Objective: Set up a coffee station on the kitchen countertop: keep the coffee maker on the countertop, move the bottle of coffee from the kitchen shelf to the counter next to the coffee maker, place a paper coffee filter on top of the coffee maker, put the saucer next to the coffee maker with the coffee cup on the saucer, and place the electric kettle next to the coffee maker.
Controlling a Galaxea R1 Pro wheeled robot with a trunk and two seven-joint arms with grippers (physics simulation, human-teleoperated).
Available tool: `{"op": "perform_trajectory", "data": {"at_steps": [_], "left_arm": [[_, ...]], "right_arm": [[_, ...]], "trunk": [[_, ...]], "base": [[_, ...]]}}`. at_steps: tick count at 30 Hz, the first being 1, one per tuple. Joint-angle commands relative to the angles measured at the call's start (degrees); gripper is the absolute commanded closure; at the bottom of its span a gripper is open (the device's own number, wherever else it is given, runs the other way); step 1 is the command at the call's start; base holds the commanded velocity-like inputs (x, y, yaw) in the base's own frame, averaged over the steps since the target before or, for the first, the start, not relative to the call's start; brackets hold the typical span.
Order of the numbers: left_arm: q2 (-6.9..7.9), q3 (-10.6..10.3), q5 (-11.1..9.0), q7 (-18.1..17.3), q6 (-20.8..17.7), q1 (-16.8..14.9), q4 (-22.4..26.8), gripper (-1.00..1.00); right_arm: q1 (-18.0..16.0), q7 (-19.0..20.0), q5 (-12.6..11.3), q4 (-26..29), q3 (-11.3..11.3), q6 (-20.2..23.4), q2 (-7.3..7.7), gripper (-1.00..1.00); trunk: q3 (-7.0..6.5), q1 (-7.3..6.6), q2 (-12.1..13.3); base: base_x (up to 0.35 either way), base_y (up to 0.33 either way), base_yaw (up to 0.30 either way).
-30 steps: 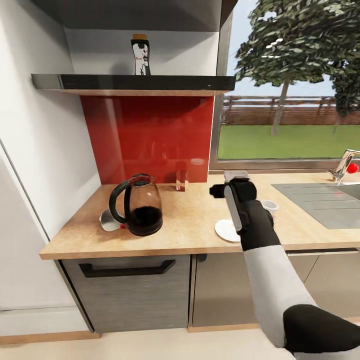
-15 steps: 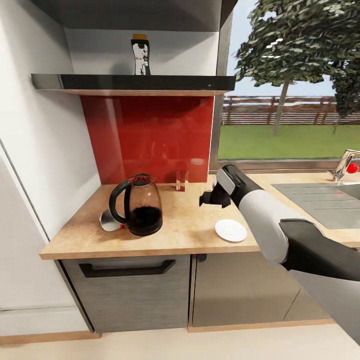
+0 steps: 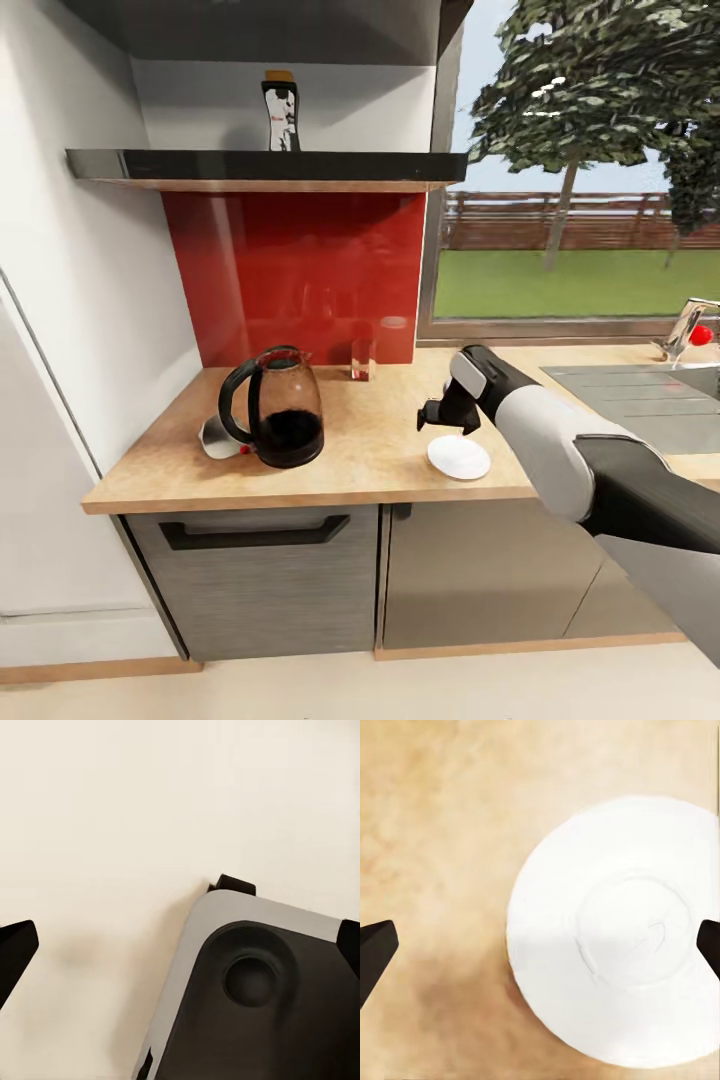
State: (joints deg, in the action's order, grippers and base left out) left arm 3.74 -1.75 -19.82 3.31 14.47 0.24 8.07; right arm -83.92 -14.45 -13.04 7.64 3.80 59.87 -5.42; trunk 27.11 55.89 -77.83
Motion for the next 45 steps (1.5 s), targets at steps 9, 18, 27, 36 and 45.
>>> {"op": "perform_trajectory", "data": {"at_steps": [9,18,27,36,45], "left_arm": [[-0.08,-0.17,-0.48,0.1,0.11,0.03,0.11,-1.0],[-0.14,0.21,-0.75,0.03,0.12,0.03,0.11,-1.0],[-0.14,0.25,-0.75,0.03,0.12,0.03,0.11,-1.0],[-0.14,0.25,-0.75,0.03,0.12,0.03,0.11,-1.0],[-0.14,0.25,-0.76,0.03,0.12,0.03,0.11,-1.0]], "right_arm": [[-0.02,-0.65,-0.14,-6.11,0.08,0.11,0.01,-1.0],[-0.01,1.7,8.96,-6.44,-0.02,-5.02,-0.47,-1.0],[-0.02,2.19,9.91,-6.33,0.06,-5.01,-0.62,-1.0],[-0.02,2.24,9.8,-6.33,0.07,-4.87,-0.86,-1.0],[-0.02,2.24,9.66,-6.42,0.07,-5.18,-0.97,-1.0]], "trunk": [[0.05,-0.02,-0.03],[0.05,-0.02,-0.03],[0.05,-0.02,-0.03],[1.67,1.96,-3.64],[3.28,3.93,-7.25]], "base": [[-0.076,-0.035,0.0],[-0.002,-0.001,0.0],[0.0,0.0,0.0],[0.0,0.0,0.0],[0.0,0.0,0.0]]}}
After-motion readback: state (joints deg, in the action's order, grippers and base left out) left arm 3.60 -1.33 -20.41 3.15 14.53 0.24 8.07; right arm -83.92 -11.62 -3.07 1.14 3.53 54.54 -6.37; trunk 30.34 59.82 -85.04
